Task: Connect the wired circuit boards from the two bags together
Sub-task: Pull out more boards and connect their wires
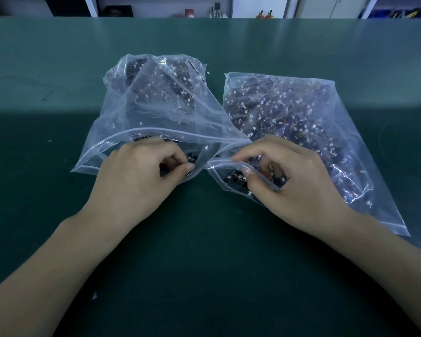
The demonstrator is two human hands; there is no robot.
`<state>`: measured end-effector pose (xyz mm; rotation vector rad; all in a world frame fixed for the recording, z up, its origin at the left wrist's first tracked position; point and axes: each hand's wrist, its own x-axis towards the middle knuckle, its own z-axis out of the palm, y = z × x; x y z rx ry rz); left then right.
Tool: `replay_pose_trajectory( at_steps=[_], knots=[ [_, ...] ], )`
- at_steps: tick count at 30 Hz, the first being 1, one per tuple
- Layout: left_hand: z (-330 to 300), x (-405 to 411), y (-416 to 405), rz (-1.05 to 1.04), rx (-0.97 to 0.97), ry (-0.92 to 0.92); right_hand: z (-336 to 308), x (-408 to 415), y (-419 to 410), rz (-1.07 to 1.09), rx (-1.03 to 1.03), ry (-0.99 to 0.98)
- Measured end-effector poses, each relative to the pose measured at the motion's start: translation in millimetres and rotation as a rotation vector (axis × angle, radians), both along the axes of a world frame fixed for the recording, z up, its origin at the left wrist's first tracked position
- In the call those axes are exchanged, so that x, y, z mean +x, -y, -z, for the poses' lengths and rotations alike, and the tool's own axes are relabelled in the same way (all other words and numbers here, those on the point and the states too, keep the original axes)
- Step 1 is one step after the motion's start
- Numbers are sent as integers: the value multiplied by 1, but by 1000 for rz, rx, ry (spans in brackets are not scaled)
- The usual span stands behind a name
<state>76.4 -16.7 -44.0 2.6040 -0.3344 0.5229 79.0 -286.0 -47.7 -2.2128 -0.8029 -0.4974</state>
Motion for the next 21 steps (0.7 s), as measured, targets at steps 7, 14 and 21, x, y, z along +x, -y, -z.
replay_pose_trajectory(
  at_steps=[7, 14, 21],
  knots=[
    [-2, -4, 8, 155, -156, 349, -2, -1, 0, -42, -13, 20],
    [-4, -17, 23, 320, -419, 270, 1, 4, 0, -71, 23, 80],
    [0, -25, 39, 493, -712, -28, 1, 6, 0, -72, 10, 182]
  ],
)
